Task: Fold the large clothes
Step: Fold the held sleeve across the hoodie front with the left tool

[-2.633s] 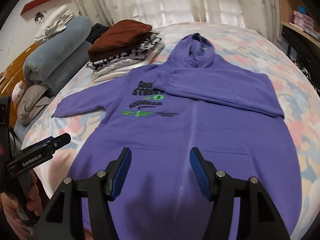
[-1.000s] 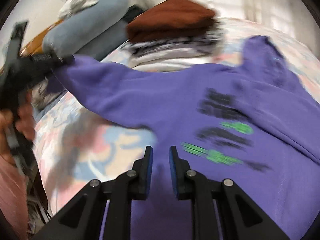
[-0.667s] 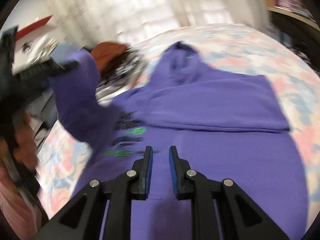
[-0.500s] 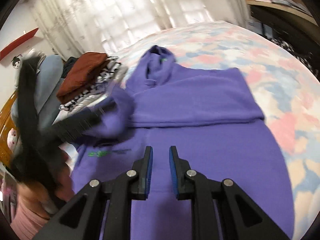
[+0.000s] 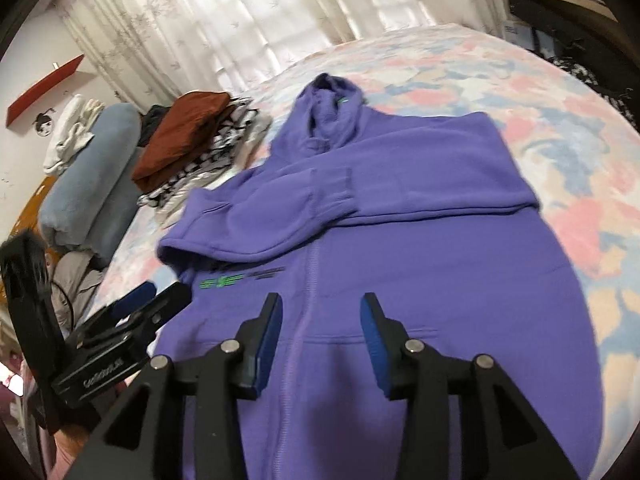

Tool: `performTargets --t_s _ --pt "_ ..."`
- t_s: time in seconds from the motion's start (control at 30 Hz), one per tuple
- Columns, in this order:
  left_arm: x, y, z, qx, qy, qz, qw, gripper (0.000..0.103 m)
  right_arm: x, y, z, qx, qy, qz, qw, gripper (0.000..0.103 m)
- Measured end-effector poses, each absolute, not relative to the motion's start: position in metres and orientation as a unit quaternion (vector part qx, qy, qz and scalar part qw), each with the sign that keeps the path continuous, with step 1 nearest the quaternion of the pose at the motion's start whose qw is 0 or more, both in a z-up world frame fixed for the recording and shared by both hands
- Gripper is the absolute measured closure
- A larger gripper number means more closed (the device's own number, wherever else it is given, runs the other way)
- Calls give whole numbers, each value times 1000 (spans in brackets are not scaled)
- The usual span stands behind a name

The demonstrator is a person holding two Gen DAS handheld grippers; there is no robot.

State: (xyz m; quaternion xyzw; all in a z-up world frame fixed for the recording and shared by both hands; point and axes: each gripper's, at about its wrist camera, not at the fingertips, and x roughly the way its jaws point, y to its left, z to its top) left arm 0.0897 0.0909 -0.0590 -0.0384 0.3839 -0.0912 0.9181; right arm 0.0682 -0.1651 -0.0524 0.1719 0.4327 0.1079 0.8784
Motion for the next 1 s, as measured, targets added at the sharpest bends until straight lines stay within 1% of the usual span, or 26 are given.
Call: performTargets --t_s 0.13,0.37,0.6,0.7,0.77,0.8,0.83,0.9,1.0 --pt "84 125 -67 -47 379 -39 923 19 81 -148 -58 184 445 133 866 62" --pt "104 166 -101 -84 417 19 905 19 148 -129 -89 211 485 150 836 62" --pt "149 183 -122 -114 437 52 891 19 217 -129 -133 254 534 139 794 62" --pt "169 187 -127 -126 443 65 885 19 232 -128 -142 275 537 135 786 62" --pt "184 189 -129 -131 447 68 882 19 237 -125 -142 269 536 133 789 63" --pt "189 188 -129 -131 448 70 882 19 239 -120 -137 260 528 144 796 77" --pt "193 188 -129 -132 448 71 882 19 242 -116 -130 247 522 152 802 94" --pt "202 188 -130 -129 449 84 880 19 241 -107 -105 207 490 165 831 94" --pt "208 187 -129 -131 445 88 881 21 232 -110 -53 168 410 180 878 95"
